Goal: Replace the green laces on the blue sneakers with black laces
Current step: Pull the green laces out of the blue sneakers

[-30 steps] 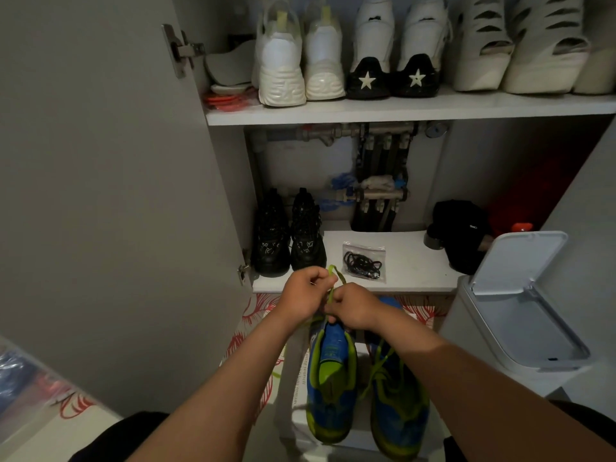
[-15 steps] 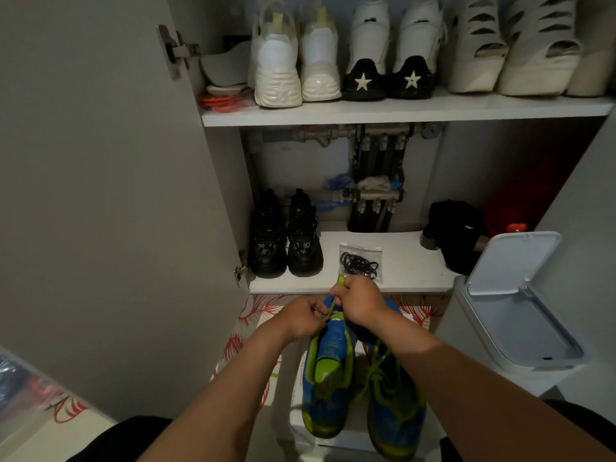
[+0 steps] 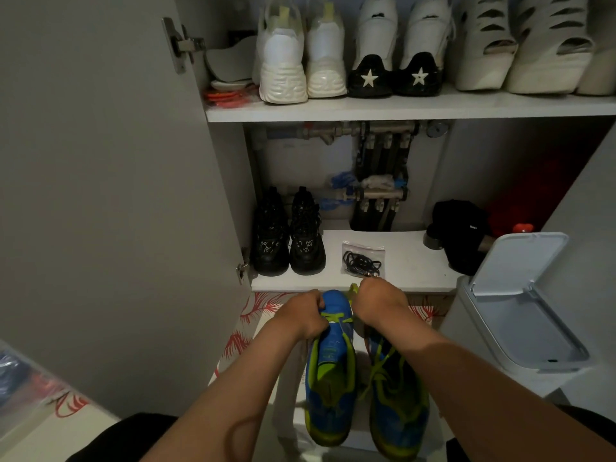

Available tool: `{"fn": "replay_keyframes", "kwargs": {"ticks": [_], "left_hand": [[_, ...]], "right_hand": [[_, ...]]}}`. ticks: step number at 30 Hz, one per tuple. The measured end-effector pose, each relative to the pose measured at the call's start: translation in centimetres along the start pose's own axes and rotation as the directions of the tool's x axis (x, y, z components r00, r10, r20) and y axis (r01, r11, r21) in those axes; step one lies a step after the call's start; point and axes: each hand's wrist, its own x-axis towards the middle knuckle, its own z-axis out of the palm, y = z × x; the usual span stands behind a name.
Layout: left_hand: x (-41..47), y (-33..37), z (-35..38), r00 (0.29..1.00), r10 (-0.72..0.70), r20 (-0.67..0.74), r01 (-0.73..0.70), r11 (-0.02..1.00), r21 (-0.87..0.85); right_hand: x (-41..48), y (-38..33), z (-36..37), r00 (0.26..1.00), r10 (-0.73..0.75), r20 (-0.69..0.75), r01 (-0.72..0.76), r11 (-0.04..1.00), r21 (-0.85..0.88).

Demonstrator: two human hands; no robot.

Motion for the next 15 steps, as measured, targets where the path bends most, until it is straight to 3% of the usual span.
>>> {"fn": "replay_keyframes", "kwargs": {"ticks": [3,7,15], "left_hand": [[0.1,-0.1,0.3,0.989,0.108,-0.096,-0.094,0.986,0.140],[0.3,0.0,0.6,0.986,0.161,-0.052,-0.142,0.955,0.262],[0.2,0.3,0.5,0.986,0.165,-0.016,-0.155,0.953,0.259]], "right_hand": [[-0.1,0.0,0.2,0.997,-0.068,0.030,0.070,0.996,-0.056],[0.2,-0.1,0.9,0.958,-0.270,0.091,0.275,0.960,-0.044],[0.3,-0.2,2.0,0.942,-0.274,0.192,0.288,0.956,-0.050]]}}
